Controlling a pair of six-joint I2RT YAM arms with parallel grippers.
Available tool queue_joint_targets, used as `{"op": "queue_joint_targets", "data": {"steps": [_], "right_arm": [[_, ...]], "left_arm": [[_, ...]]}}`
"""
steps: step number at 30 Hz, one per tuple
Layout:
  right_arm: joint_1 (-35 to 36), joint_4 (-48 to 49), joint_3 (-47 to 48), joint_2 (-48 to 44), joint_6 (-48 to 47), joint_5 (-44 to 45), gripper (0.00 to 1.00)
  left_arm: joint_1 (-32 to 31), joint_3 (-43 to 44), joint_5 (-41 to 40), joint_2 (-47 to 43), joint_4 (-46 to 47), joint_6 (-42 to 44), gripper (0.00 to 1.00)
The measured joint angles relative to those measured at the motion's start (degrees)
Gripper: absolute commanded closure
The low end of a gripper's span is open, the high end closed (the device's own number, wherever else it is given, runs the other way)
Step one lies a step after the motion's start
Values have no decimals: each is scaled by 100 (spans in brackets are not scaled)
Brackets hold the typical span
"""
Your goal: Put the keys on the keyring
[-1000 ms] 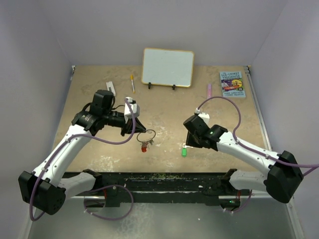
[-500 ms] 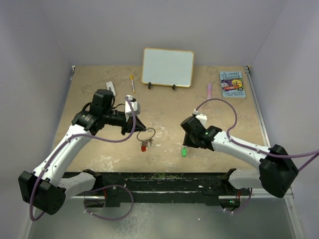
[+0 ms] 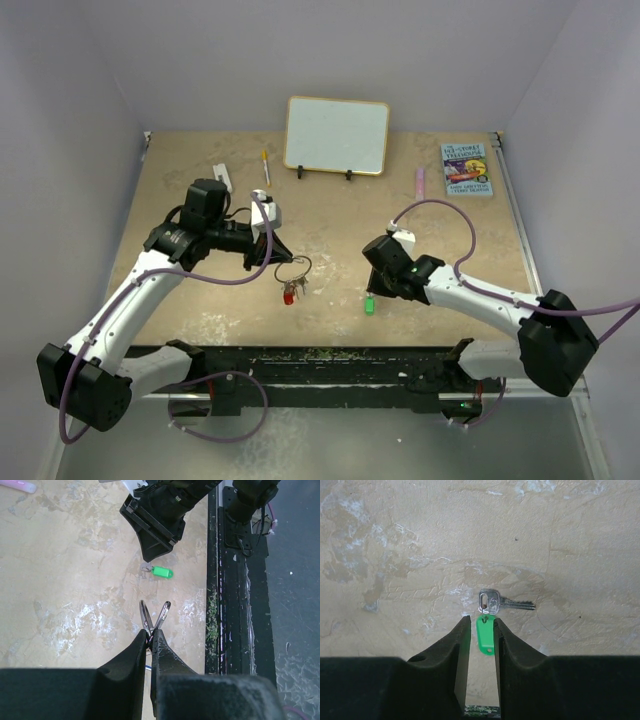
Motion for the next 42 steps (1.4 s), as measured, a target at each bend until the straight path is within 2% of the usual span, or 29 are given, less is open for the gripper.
{"op": "queue_joint_targets", "data": {"steps": [12,17,23,27,36,40,42], "right_arm": [[0,184,-26,0,-72,-48,71],[201,1161,-149,-120,-614,-592,71],[411,2144,-313,-826,-1045,-999,70],[409,2090,-245,-925,-1139,-953,70],[407,1749,-234,-708,-1198,-918,69],[409,1840,-232,-472,-1290,-979,69],[413,1921,-214,-243,-1370,-1071,68]], "left_arm": [[0,-2,-258,81,225,-44,96],[0,-2,-184,313,385,-306,96],[0,-24,-109,516,651,-446,96],[0,-26,-160,1029,680,-284,96],[83,234,-7,2942,501,-96,96],[275,479,-229,3016,505,22,94],[343,612,-411,3016,514,127,86]]}}
